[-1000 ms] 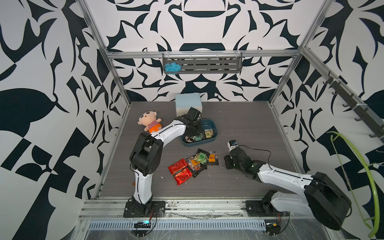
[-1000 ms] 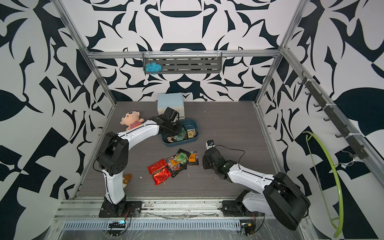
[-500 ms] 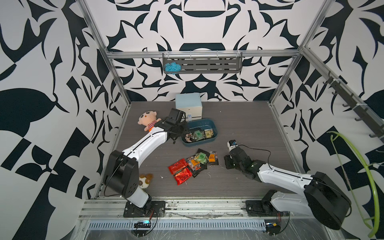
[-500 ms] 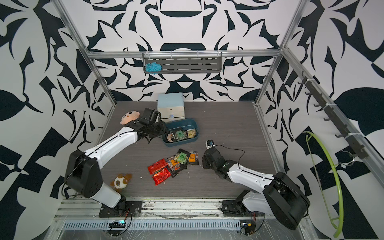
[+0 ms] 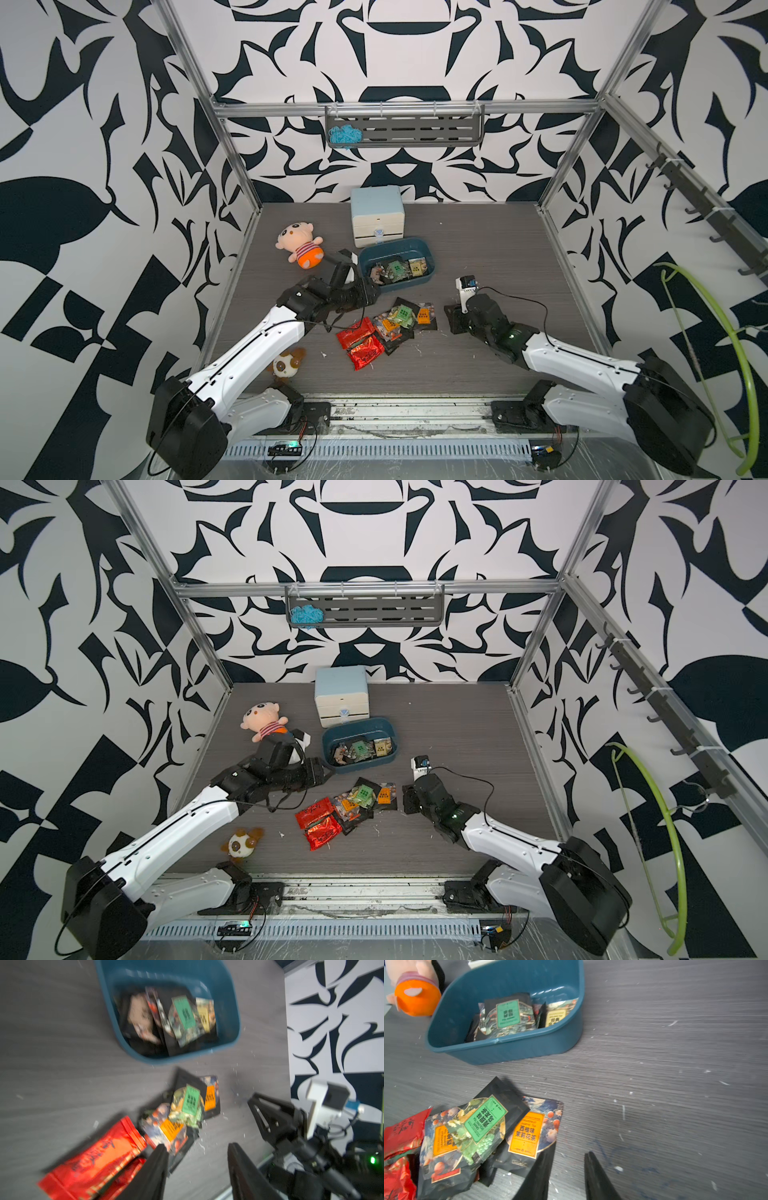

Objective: Put the tea bags into the storage box
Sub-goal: Pick up the tea bag from the center of the board.

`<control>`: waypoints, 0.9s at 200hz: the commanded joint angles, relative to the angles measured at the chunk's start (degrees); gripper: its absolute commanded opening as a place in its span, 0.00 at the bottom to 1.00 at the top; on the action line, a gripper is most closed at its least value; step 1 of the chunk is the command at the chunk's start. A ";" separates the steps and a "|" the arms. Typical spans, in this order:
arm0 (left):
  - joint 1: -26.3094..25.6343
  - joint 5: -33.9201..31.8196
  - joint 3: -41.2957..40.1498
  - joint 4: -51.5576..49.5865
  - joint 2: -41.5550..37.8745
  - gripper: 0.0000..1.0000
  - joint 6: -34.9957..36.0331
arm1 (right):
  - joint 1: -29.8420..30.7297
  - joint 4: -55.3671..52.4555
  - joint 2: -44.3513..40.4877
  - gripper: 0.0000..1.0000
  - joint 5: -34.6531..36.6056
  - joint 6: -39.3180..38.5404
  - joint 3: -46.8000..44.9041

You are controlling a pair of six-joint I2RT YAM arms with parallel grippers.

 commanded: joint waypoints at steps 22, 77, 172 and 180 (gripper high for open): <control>-3.64 0.16 -7.90 10.54 0.10 0.48 -9.87 | 0.18 3.76 13.66 0.22 -14.10 -0.93 12.13; -8.80 -4.53 -10.08 17.13 6.26 0.46 -15.82 | 0.20 4.59 26.00 0.19 -21.21 -3.47 18.27; -10.39 -7.98 -9.51 20.96 17.26 0.45 -19.68 | 0.24 -1.84 30.50 0.18 -18.45 -4.50 21.33; -10.40 -7.88 -9.20 21.38 17.77 0.45 -19.78 | 0.24 -1.86 30.56 0.18 -18.62 -4.51 21.29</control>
